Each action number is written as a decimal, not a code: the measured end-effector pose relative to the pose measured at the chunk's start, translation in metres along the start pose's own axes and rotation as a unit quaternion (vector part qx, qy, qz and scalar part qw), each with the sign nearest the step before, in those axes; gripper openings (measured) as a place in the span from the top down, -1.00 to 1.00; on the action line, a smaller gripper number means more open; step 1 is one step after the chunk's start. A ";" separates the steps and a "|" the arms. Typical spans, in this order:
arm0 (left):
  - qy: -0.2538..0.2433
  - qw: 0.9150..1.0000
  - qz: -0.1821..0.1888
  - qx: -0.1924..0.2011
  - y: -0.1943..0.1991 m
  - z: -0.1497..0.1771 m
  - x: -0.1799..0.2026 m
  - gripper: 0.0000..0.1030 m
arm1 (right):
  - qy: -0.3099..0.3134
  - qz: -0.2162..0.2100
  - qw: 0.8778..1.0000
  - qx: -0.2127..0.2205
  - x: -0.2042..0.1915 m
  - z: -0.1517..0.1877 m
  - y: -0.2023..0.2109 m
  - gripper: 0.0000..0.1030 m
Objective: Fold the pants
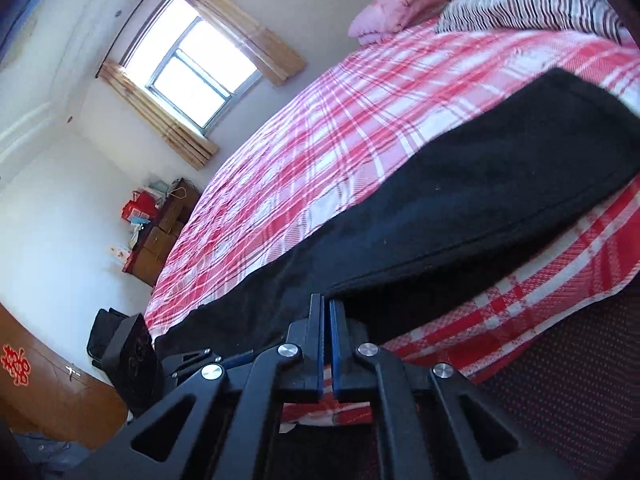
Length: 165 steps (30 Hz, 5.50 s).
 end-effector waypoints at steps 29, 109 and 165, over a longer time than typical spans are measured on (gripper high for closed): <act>0.091 0.993 -0.080 0.003 0.024 0.014 -0.055 0.18 | 0.055 0.111 0.992 -0.037 0.010 -0.018 -0.018 0.89; 0.221 0.934 -0.280 0.006 0.097 0.102 -0.144 -0.58 | 0.260 -0.062 0.920 -0.286 -0.175 0.105 -0.195 0.94; 0.223 0.926 -0.304 0.019 0.086 0.101 -0.127 -0.76 | -0.062 0.160 0.969 0.177 0.129 -0.101 0.091 -0.21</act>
Point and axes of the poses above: each gripper's, at about its wrist camera, not at the fingertips, and y roughly against the way its jaws point, x to its right, z to its underside, the point moved 2 cm from there along -y, roughly the way its jaws point, and after that the axes turned 2 degrees about z, right-handed, at the moved point
